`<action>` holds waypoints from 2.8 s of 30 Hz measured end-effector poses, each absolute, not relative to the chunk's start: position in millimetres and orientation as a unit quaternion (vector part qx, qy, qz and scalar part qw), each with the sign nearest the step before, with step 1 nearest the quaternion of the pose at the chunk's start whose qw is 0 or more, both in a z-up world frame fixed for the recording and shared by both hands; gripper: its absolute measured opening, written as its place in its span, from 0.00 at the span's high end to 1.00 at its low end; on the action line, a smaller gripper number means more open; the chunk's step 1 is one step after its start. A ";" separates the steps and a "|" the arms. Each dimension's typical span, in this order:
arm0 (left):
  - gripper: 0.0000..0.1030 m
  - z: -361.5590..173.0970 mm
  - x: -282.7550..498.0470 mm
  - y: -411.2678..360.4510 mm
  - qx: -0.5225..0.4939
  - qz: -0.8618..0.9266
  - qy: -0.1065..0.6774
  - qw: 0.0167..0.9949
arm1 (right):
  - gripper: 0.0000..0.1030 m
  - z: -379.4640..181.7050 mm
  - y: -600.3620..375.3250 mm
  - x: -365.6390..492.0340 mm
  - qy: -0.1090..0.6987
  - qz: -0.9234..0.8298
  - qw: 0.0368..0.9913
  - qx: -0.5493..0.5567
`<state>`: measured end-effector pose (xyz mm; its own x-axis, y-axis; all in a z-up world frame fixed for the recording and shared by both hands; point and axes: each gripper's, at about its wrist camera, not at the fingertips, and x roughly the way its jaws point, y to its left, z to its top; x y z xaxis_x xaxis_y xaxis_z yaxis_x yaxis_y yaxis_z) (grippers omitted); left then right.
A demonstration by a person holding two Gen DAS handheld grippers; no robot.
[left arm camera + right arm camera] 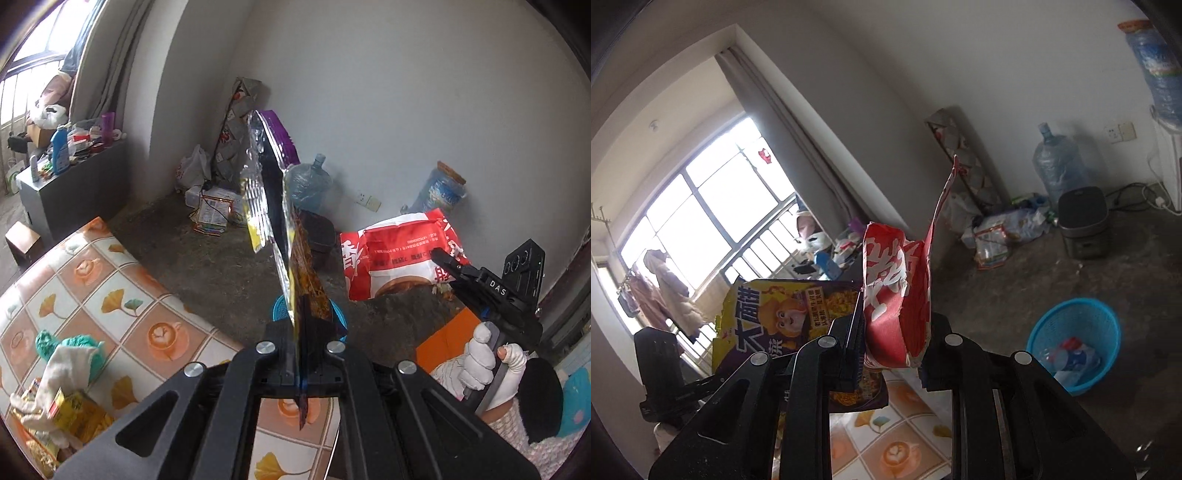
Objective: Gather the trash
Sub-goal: 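Carry both bags over the blue wastebasket and open both tools, then move both tools back over the table, then grasp the white glove with the left tool while the right tool reaches the yellow snack box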
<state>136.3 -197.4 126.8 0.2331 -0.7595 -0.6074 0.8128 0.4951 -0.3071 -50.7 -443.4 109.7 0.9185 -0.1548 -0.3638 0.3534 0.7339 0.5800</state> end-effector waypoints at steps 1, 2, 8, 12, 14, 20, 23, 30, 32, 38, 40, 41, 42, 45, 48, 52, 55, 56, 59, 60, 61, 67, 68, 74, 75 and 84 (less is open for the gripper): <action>1.00 121.4 138.8 -218.7 0.054 -0.505 0.369 0.778 | 0.80 102.4 -450.1 -49.3 0.152 -0.158 0.916 0.335; 1.00 115.0 139.2 -237.3 0.066 -0.508 0.378 0.771 | 0.80 94.2 -457.6 -49.3 0.157 -0.177 0.912 0.335; 1.00 54.2 155.1 -347.0 0.141 -0.515 0.426 0.730 | 0.79 35.3 -509.6 -32.4 0.218 -0.288 0.877 0.316; 0.99 3.1 162.3 -418.8 0.184 -0.511 0.462 0.701 | 0.79 -12.1 -541.9 -16.2 0.269 -0.337 0.855 0.289; 0.99 -24.3 160.2 -451.8 0.211 -0.511 0.473 0.686 | 0.79 -34.9 -557.8 -8.9 0.295 -0.347 0.846 0.278; 0.99 -110.7 164.0 -529.4 0.257 -0.496 0.517 0.649 | 0.74 -82.6 -595.7 16.9 0.343 -0.369 0.827 0.250; 0.86 -153.5 168.9 -555.5 0.256 -0.495 0.525 0.644 | 0.64 -111.8 -605.9 35.0 0.367 -0.366 0.823 0.232; 0.55 -203.7 179.6 -569.2 0.234 -0.484 0.575 0.617 | 0.43 -173.3 -616.4 32.6 0.422 -0.325 0.793 0.298; 0.52 -198.1 183.4 -566.4 0.214 -0.489 0.569 0.626 | 0.40 -165.5 -621.6 17.5 0.387 -0.328 0.790 0.344; 0.49 -159.0 195.0 -559.2 0.147 -0.506 0.545 0.652 | 0.40 -144.8 -632.1 5.3 0.343 -0.337 0.781 0.400; 0.48 -139.4 197.6 -553.2 0.135 -0.507 0.535 0.662 | 0.40 -142.5 -632.9 5.7 0.338 -0.341 0.777 0.407; 0.47 -128.4 199.0 -549.0 0.128 -0.507 0.529 0.669 | 0.40 -142.3 -633.5 7.2 0.336 -0.343 0.775 0.411; 0.47 -117.4 200.7 -542.9 0.122 -0.507 0.522 0.675 | 0.40 -138.3 -631.5 5.7 0.332 -0.343 0.775 0.414; 0.43 -77.1 204.6 -518.1 0.106 -0.512 0.496 0.693 | 0.40 -122.4 -623.0 2.6 0.313 -0.343 0.786 0.408; 0.38 -31.8 206.1 -482.6 0.094 -0.516 0.457 0.718 | 0.40 -95.9 -607.3 2.5 0.290 -0.338 0.810 0.382; 0.33 25.0 202.9 -420.1 0.088 -0.511 0.405 0.753 | 0.33 -45.4 -572.3 2.4 0.251 -0.324 0.849 0.334; 0.27 58.1 195.2 -361.8 0.076 -0.492 0.377 0.781 | 0.20 -6.3 -537.3 -2.5 0.211 -0.303 0.880 0.299; 0.24 66.5 193.5 -339.5 0.068 -0.484 0.373 0.789 | 0.16 4.7 -525.0 -3.8 0.199 -0.294 0.888 0.291; 0.19 82.0 188.3 -268.5 0.047 -0.451 0.362 0.814 | 0.14 32.9 -491.3 -1.3 0.184 -0.256 0.908 0.275; 0.19 85.0 188.3 -244.6 0.039 -0.438 0.360 0.823 | 0.14 40.5 -480.9 2.0 0.185 -0.240 0.913 0.274; 0.18 87.1 188.8 -218.2 0.030 -0.419 0.360 0.833 | 0.14 47.7 -471.4 7.2 0.188 -0.223 0.917 0.273; 0.18 90.9 192.5 -51.5 -0.038 -0.273 0.346 0.897 | 0.14 81.1 -399.7 63.5 0.218 -0.082 0.940 0.251; 0.18 89.4 192.7 -25.4 -0.049 -0.250 0.342 0.904 | 0.14 83.8 -384.5 77.5 0.229 -0.052 0.941 0.245; 0.19 53.4 194.1 93.3 -0.154 -0.148 0.362 0.907 | 0.14 72.0 -292.9 171.1 0.314 0.130 0.911 0.234; 0.21 42.9 195.4 106.1 -0.172 -0.141 0.369 0.903 | 0.15 66.3 -279.3 186.9 0.330 0.150 0.903 0.231; 0.65 -37.0 233.4 149.8 -0.269 -0.113 0.440 0.849 | 0.36 9.8 -200.9 281.8 0.447 0.202 0.832 0.259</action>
<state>233.4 149.8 -37.0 0.5869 -0.4292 -0.6866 -0.0444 0.8296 -0.5566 281.8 -200.9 9.8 0.5189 0.5676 -0.6392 -0.1043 0.7842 0.6117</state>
